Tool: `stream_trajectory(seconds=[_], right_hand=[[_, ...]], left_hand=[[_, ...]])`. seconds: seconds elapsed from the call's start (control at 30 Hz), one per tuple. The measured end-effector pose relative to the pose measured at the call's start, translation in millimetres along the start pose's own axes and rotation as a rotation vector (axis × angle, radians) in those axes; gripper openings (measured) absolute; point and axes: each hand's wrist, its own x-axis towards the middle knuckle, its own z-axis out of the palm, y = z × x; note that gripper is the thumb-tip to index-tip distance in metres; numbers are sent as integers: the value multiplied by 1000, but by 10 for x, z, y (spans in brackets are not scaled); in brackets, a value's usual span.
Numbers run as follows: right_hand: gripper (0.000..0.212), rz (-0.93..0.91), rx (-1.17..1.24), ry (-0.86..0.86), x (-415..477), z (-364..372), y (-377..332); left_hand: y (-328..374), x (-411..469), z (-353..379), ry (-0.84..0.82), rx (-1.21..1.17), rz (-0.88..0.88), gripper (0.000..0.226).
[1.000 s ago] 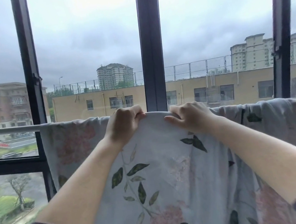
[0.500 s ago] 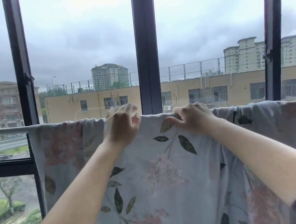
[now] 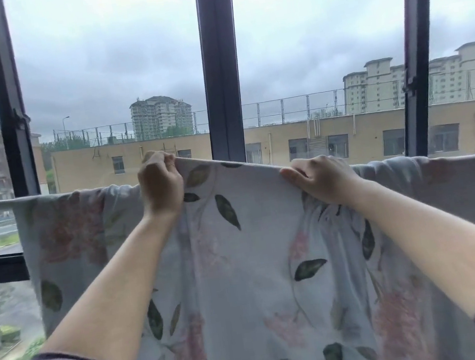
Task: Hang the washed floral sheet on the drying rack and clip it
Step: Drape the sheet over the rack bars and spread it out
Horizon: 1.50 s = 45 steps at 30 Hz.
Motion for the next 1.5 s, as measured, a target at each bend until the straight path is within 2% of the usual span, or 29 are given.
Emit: stream_trajectory(seconds=[0.1, 0.13, 0.2, 0.3, 0.47, 0.57, 0.7, 0.77, 0.87, 1.0, 1.07, 1.13, 1.2, 1.27, 1.3, 1.4, 1.5], right_hand=[[61, 16, 1, -7, 8, 33, -20], [63, 20, -10, -3, 9, 40, -21], [71, 17, -50, 6, 13, 52, -34], [65, 15, -75, -4, 24, 49, -87], [63, 5, -102, 19, 12, 73, -87], [62, 9, -112, 20, -1, 67, -76], [59, 14, -85, -29, 12, 40, -41], [66, 13, -83, -66, 43, 26, -6], [75, 3, -102, -18, 38, 33, 34], [60, 0, -50, 4, 23, 39, -111], [52, 24, -42, -21, 38, 20, -148], [51, 34, -59, -31, 34, 25, -125], [55, 39, -85, -4, 7, 58, -84], [61, 33, -112, 22, -5, 83, -83], [63, 33, -120, 26, -2, 81, -97], [61, 41, -116, -1, -13, 38, -102], [57, 55, -106, -21, -50, 1, -70]], left_hand=[[5, 128, -43, 72, -48, -348, 31], [13, 142, -61, 74, -31, -393, 32], [48, 102, -70, 18, 54, -302, 30], [100, -68, 9, -122, 217, -35, 17], [449, -368, 296, -318, 222, 353, 21], [497, -432, 425, -426, 240, 430, 33], [450, -362, 373, -413, 21, 359, 25], [386, -297, 286, -344, 29, 308, 22], [207, -188, 142, -151, 14, 134, 21], [199, -107, 42, 12, -93, -199, 27], [180, -3, 45, 73, -175, -440, 31], [144, 114, 11, 145, -355, -680, 33], [128, 171, -14, 161, -356, -730, 32], [189, 140, -25, 84, -168, -572, 26], [224, 107, -24, 37, -78, -444, 21], [333, -56, 94, -117, 181, 9, 26], [578, -309, 264, -340, 243, 370, 16]])
